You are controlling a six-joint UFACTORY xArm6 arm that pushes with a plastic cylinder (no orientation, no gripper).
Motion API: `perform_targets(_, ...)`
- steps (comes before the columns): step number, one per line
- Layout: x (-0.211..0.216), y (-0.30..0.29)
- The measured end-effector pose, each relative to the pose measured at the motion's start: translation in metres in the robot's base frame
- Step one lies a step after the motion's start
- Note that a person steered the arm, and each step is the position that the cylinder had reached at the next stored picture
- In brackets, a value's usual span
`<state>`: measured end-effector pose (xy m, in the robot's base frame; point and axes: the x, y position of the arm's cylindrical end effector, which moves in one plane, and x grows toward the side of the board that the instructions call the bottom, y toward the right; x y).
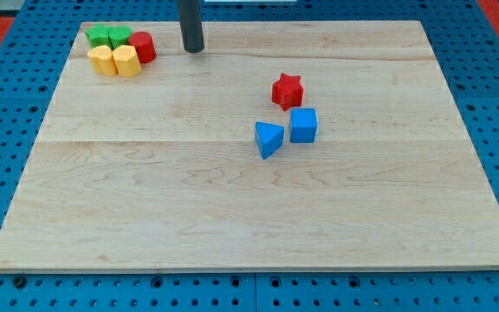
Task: Move your arm to the bottom left of the heart
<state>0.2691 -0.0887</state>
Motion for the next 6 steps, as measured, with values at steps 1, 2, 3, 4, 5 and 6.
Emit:
perform_targets(1, 0.050, -0.016)
perform_targets(2, 0.054, -0.044)
perform_targets(3, 0.085, -0.091)
perform_targets(4, 0.084, -0.186)
perform_targets(5, 0.066, -0.216)
perform_targets(6, 0.036, -0.201)
